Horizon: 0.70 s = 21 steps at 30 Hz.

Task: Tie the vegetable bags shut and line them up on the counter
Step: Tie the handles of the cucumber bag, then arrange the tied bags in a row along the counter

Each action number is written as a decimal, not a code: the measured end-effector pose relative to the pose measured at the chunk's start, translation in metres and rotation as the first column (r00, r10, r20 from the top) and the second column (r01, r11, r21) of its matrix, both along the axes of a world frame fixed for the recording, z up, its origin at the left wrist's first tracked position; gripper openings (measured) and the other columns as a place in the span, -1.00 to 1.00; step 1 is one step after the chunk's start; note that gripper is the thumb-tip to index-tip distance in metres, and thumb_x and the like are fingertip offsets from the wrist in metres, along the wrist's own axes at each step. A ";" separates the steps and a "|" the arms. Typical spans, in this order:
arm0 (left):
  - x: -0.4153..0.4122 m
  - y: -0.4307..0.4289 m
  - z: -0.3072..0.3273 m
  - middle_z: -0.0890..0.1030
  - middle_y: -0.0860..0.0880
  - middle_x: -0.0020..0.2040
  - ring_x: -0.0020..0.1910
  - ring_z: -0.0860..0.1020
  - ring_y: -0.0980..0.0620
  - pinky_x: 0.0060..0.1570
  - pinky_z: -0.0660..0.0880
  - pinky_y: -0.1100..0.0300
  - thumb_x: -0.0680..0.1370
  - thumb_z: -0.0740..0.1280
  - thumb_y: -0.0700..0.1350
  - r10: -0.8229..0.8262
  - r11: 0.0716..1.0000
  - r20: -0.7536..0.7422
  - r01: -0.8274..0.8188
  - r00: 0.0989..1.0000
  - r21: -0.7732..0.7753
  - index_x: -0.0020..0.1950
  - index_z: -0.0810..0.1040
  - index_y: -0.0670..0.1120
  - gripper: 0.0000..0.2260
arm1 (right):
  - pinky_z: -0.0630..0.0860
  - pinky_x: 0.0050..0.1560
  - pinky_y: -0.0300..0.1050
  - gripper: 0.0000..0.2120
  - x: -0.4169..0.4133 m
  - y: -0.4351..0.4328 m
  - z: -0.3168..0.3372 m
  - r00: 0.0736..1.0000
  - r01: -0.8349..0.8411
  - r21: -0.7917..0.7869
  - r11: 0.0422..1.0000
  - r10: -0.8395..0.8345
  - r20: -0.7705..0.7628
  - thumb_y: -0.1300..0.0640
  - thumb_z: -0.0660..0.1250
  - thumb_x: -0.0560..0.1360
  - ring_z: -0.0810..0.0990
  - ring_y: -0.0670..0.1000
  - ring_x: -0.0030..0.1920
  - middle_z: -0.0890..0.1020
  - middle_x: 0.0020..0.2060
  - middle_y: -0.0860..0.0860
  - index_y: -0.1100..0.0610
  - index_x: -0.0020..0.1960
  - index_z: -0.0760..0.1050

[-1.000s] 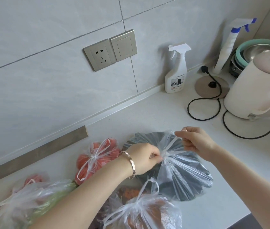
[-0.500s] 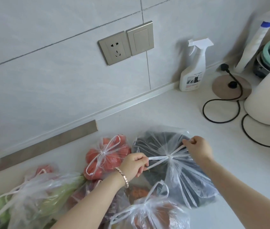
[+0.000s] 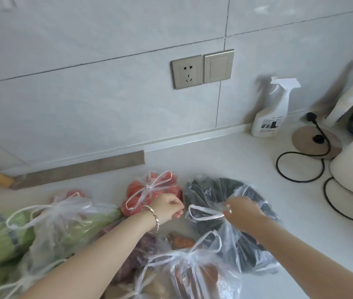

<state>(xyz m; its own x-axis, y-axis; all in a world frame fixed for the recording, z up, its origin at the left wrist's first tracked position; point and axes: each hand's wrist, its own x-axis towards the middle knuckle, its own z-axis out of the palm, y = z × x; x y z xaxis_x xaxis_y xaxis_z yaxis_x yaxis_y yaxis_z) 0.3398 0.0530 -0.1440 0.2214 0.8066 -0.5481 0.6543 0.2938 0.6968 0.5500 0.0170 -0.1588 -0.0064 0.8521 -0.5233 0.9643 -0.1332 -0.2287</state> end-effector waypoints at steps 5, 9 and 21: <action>-0.038 -0.019 0.027 0.55 0.04 -0.36 -0.39 0.51 0.16 -0.34 0.45 0.45 0.56 0.25 -0.22 0.090 0.983 -0.027 -0.084 0.996 0.162 -0.32 0.46 -0.04 -0.75 | 0.37 0.28 -0.04 -0.68 -0.057 0.017 0.051 0.996 -0.087 0.194 0.977 0.091 -0.011 0.08 0.11 0.53 0.49 0.14 0.22 0.57 0.20 0.07 0.07 0.20 0.51; -0.079 -0.035 0.049 0.59 -0.01 -0.33 -0.37 0.52 0.05 -0.24 0.49 0.22 0.55 0.24 -0.19 0.215 0.939 -0.157 -0.160 0.964 0.303 -0.26 0.51 -0.06 -0.80 | 0.49 0.19 -0.03 -0.72 -0.108 0.028 0.077 0.965 -0.192 0.247 0.950 0.228 -0.128 0.11 0.16 0.50 0.58 0.11 0.11 0.64 0.10 0.07 0.09 0.12 0.55; -0.274 -0.099 0.073 0.63 -0.13 -0.14 -0.10 0.57 -0.15 -0.07 0.50 0.05 0.54 0.19 -0.17 0.570 0.767 -0.359 -0.321 0.739 0.556 -0.12 0.56 -0.15 -0.84 | 0.40 0.17 -0.18 -0.73 -0.287 -0.002 0.113 0.770 -0.544 0.288 0.788 0.605 -0.202 0.09 0.16 0.54 0.51 0.03 0.20 0.58 0.18 0.01 0.08 0.16 0.53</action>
